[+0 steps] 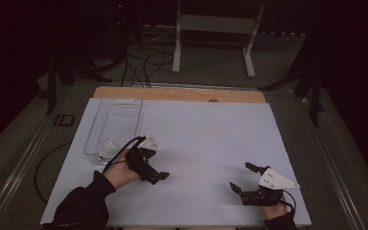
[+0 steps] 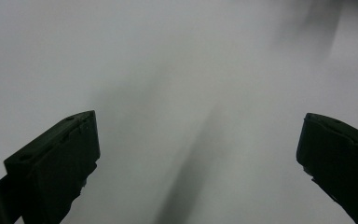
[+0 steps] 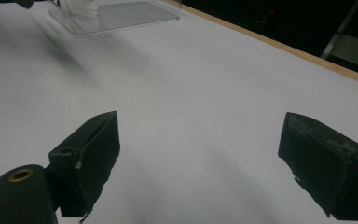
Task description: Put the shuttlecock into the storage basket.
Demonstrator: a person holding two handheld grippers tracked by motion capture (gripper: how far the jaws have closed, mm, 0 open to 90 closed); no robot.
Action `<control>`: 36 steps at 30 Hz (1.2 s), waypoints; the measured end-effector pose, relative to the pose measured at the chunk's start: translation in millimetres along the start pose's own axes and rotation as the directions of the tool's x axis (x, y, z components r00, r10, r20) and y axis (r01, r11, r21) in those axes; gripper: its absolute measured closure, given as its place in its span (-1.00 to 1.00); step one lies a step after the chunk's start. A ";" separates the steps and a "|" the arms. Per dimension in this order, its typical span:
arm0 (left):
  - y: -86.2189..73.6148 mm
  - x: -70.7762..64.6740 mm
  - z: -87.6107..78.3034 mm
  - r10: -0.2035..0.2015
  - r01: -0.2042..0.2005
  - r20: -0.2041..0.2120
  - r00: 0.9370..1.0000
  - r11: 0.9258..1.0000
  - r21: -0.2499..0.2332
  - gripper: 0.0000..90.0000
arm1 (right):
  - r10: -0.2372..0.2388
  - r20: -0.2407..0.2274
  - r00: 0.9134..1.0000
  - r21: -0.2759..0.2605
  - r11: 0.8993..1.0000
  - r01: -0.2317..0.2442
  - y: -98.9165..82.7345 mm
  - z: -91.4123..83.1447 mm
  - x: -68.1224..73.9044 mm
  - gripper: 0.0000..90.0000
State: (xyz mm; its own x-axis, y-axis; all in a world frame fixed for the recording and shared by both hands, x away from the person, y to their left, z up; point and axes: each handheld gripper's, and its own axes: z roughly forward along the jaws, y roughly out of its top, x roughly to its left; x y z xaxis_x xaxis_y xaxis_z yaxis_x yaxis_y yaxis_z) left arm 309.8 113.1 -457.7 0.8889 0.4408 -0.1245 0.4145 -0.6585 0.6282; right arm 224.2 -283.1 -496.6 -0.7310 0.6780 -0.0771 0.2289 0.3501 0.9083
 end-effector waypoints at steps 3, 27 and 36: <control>-5.9 -0.6 2.8 -0.011 0.011 -0.007 1.000 1.000 0.003 -1.00 | 0.000 0.000 1.000 0.000 1.000 0.000 -0.1 -0.2 -0.3 -0.72; -51.2 -1.6 4.7 -0.053 0.053 -0.040 0.998 0.999 -0.010 -1.00 | -0.003 0.002 1.000 0.001 1.000 0.003 0.3 -0.6 -0.2 -0.72; -61.0 -10.5 2.4 -0.048 0.048 -0.028 0.998 0.999 -0.015 -1.00 | -0.007 0.004 1.000 0.002 1.000 0.007 0.9 -0.2 0.6 -0.72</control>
State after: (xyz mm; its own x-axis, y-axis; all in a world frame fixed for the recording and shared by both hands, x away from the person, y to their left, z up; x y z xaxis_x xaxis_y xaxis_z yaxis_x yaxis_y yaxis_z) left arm 275.6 147.1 -496.6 0.8620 0.4891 -0.1330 0.4536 -0.6273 0.6330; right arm 223.9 -282.6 -495.7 -0.7299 0.6782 -0.0852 0.2247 0.3559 0.9071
